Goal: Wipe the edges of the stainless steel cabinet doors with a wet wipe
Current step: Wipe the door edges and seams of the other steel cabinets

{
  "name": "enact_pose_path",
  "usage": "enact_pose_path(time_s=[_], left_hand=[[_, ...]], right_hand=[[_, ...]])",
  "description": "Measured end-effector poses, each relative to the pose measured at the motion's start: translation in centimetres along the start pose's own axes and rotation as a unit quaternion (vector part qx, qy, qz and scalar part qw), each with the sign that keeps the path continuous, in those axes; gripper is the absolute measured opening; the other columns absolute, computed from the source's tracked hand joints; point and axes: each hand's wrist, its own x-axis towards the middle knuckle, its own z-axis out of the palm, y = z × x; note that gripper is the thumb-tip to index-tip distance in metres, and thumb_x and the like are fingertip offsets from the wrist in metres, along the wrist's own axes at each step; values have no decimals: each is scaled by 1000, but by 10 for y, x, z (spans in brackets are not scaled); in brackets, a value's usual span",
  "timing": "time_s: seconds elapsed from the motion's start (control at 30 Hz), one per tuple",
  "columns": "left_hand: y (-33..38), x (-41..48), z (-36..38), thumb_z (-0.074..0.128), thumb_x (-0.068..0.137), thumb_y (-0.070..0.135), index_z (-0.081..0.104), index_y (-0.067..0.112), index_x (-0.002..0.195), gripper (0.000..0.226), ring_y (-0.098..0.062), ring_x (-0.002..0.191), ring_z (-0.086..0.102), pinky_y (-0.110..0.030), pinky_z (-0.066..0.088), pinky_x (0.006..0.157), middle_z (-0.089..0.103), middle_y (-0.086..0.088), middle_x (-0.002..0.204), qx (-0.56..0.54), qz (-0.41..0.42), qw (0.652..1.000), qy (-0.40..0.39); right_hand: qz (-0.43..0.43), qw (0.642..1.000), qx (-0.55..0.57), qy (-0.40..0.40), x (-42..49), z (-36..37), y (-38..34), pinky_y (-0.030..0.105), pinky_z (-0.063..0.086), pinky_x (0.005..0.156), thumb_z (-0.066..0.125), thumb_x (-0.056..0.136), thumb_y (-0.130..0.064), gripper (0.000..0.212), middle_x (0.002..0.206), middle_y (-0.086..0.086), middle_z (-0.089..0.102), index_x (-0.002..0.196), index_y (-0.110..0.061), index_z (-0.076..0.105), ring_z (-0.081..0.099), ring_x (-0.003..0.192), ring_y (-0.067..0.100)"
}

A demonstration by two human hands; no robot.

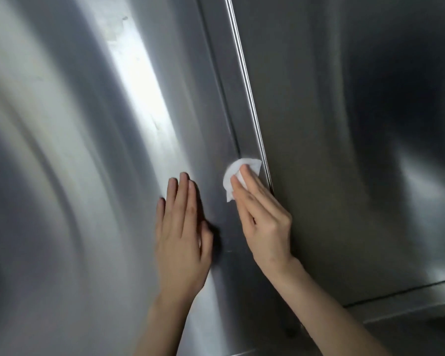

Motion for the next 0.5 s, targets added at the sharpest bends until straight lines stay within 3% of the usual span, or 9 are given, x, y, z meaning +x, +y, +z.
enact_pose_path(time_s=[0.27, 0.4, 0.5], left_hand=[[10, 2, 9, 45, 88, 9, 20, 0, 150, 67, -18, 148, 3, -40, 2, 122, 9, -7, 158, 13, -40, 999, 14], [13, 1, 14, 45, 88, 10, 21, -1, 149, 66, -24, 148, 6, -40, 2, 121, 9, -9, 157, 8, -42, 998, 35], [10, -8, 20, 48, 87, 9, 21, 0, 149, 69, -23, 148, 6, -40, 3, 122, 10, -8, 157, 17, -19, 999, 29]], right_hand=[[64, 996, 64, 9, 65, 14, -11, 32, 49, 95, 65, 86, 2, 28, 122, 15, 62, 114, 3, 65, 60, 112, 21], [15, 999, 26, -12, 27, -2, 3, 28, 49, 95, 64, 86, 1, 25, 120, 17, 63, 111, 4, 67, 62, 110, 23], [-34, 996, 4, -79, -26, -26, 17, 32, 51, 92, 66, 83, 1, 25, 116, 22, 63, 107, 7, 67, 64, 107, 29]])
